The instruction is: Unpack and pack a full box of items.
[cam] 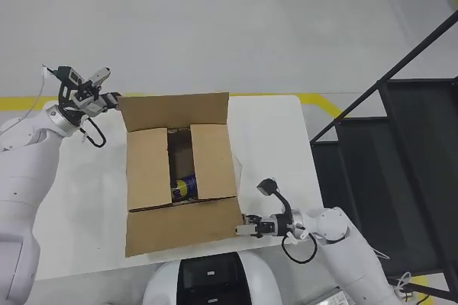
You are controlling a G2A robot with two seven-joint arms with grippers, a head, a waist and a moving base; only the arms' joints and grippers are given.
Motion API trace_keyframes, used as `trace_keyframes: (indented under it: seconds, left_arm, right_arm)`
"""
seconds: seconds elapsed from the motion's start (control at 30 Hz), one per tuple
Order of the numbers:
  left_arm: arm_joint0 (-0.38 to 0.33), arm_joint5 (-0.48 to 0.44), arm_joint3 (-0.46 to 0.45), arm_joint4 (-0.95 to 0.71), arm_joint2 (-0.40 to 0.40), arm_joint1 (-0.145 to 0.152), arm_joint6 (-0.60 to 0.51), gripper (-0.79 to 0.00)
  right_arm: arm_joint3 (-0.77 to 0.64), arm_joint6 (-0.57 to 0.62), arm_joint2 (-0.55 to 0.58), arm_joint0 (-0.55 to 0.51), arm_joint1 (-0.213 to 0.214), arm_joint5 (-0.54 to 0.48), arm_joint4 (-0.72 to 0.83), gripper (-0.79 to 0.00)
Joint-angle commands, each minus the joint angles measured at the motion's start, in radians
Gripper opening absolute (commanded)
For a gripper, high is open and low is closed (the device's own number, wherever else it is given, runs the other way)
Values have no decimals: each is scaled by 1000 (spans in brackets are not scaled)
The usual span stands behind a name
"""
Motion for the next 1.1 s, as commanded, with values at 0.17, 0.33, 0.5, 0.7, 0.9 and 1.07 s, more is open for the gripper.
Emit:
trace_keyframes:
  seconds: [0.17,0.33,0.5,0.7,0.9,1.07]
  left_arm:
    - [35,91,-70,11,-45,31,-167,0]
    - [72,133,-152,59,-71,58,-272,0]
    - [117,167,-248,106,-96,83,-332,0]
    - [185,212,-398,220,-85,128,-332,0]
    - [229,250,-489,236,-68,161,-332,0]
    - [241,249,-521,282,-44,189,-332,0]
  right_arm:
    - [16,8,-24,51,2,-35,183,0]
    - [86,-49,-62,129,-7,-54,221,0]
    - [164,-141,-110,200,-21,-74,209,0]
    - [211,-265,-143,241,-29,-59,88,0]
    - [204,-384,-160,247,-31,-21,-38,0]
    - [185,-450,-166,240,-31,-2,-101,0]
